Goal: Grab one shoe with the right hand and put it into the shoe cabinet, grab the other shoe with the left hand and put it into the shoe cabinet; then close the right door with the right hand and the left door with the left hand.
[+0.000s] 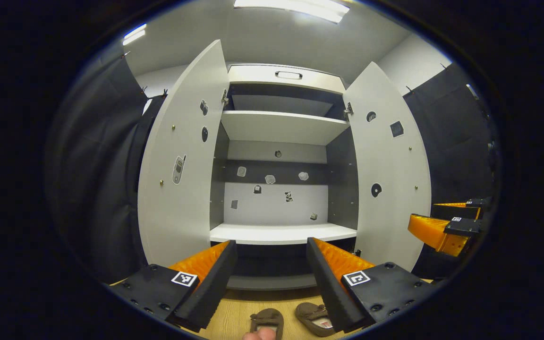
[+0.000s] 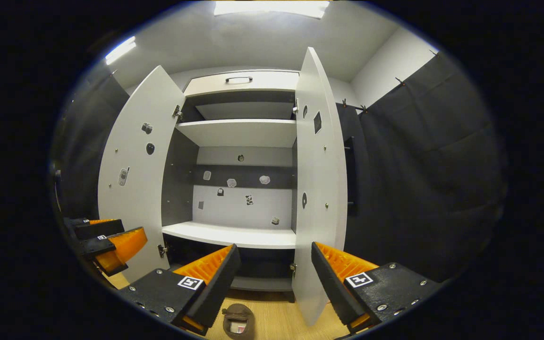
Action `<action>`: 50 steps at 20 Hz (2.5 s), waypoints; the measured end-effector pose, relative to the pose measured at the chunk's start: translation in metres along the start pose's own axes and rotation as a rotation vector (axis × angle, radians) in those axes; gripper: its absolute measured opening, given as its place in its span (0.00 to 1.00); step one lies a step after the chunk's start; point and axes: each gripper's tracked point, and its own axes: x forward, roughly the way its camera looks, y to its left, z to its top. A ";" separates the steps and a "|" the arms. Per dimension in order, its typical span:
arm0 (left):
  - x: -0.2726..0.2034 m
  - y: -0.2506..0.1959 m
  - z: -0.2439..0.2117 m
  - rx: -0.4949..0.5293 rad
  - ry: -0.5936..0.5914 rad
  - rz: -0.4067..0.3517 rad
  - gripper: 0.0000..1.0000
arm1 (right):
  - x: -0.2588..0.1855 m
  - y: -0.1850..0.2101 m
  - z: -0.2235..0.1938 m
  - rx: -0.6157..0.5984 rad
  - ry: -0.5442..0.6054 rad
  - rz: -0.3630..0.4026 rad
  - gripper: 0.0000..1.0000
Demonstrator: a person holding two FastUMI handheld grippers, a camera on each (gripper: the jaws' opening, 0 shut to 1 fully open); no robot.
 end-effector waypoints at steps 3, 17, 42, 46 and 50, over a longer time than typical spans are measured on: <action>0.002 0.000 0.001 0.007 0.000 0.001 0.96 | 0.002 0.000 -0.001 -0.002 0.004 -0.002 0.94; 0.003 0.001 0.000 0.021 0.014 0.010 0.96 | 0.014 0.013 -0.009 -0.002 0.009 0.039 0.94; -0.022 0.069 -0.007 0.039 0.035 0.203 0.96 | 0.033 0.071 -0.390 -0.264 0.760 0.274 0.74; -0.030 0.077 -0.006 0.038 0.037 0.223 0.96 | 0.057 0.074 -0.414 -0.247 0.779 0.266 0.62; -0.032 0.080 -0.010 0.040 0.047 0.230 0.96 | 0.057 0.079 -0.444 -0.228 0.858 0.293 0.44</action>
